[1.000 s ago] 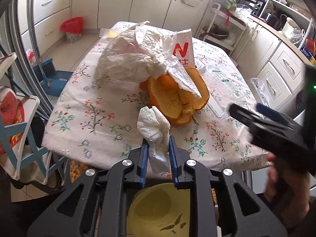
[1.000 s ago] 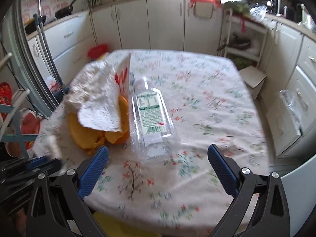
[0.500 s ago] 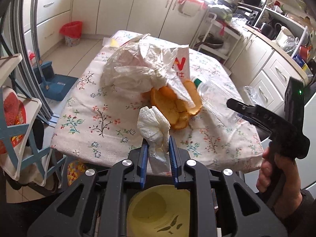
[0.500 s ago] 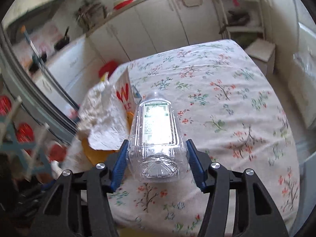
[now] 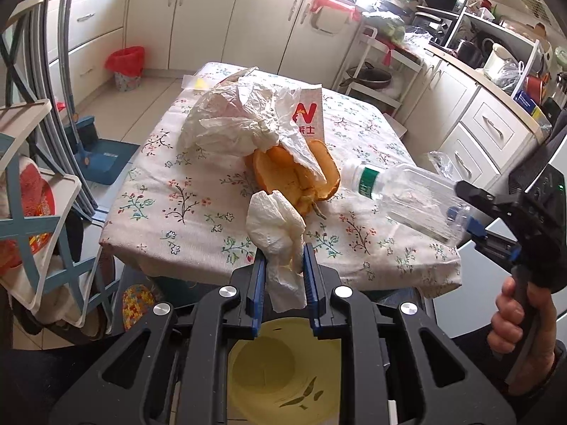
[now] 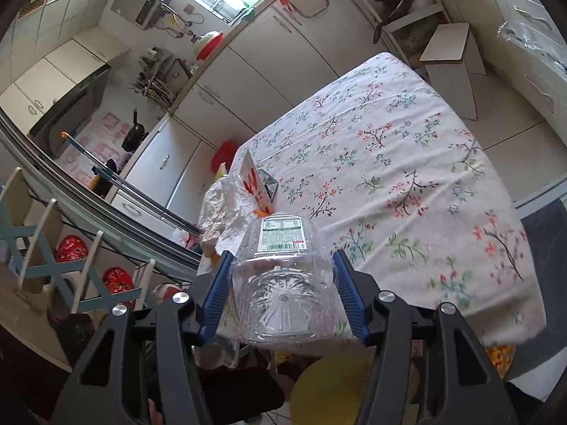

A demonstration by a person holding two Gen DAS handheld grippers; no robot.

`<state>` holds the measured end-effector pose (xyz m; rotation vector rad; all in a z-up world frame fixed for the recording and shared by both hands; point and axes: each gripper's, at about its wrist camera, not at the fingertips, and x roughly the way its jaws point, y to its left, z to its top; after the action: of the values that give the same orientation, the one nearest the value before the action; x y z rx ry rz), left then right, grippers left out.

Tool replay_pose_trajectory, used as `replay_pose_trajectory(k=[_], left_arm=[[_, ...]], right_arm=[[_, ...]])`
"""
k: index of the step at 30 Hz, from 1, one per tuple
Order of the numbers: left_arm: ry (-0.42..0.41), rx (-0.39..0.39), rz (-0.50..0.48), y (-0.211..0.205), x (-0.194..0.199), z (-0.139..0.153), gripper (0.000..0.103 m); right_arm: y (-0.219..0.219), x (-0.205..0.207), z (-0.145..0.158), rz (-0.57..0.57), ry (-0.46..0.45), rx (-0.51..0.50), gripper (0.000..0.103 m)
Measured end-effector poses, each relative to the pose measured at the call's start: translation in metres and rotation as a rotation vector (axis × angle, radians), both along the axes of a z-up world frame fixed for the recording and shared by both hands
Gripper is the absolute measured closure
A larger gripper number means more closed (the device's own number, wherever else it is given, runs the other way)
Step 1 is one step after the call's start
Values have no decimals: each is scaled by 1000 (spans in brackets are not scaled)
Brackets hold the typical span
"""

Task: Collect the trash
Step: 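Carry the tissue to the bucket with the left tool while the right tool carries the clear bottle there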

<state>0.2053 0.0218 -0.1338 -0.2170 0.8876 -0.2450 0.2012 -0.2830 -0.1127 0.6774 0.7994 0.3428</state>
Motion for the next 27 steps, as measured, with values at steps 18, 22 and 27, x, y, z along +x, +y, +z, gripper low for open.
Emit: replay_pose_trajectory(k=[18,22,27], left_arm=[[-4,19,-58,3,-48,8,85],[-9,28,-68,3,-61,11,85],[-7,35,-76,2,-75,12,85]], right_arm=[[80,-78,-44,240,107,-224,47],[100,-76,-71,312,180,-284,46],[96,-79,-67,289,145,-284,37]])
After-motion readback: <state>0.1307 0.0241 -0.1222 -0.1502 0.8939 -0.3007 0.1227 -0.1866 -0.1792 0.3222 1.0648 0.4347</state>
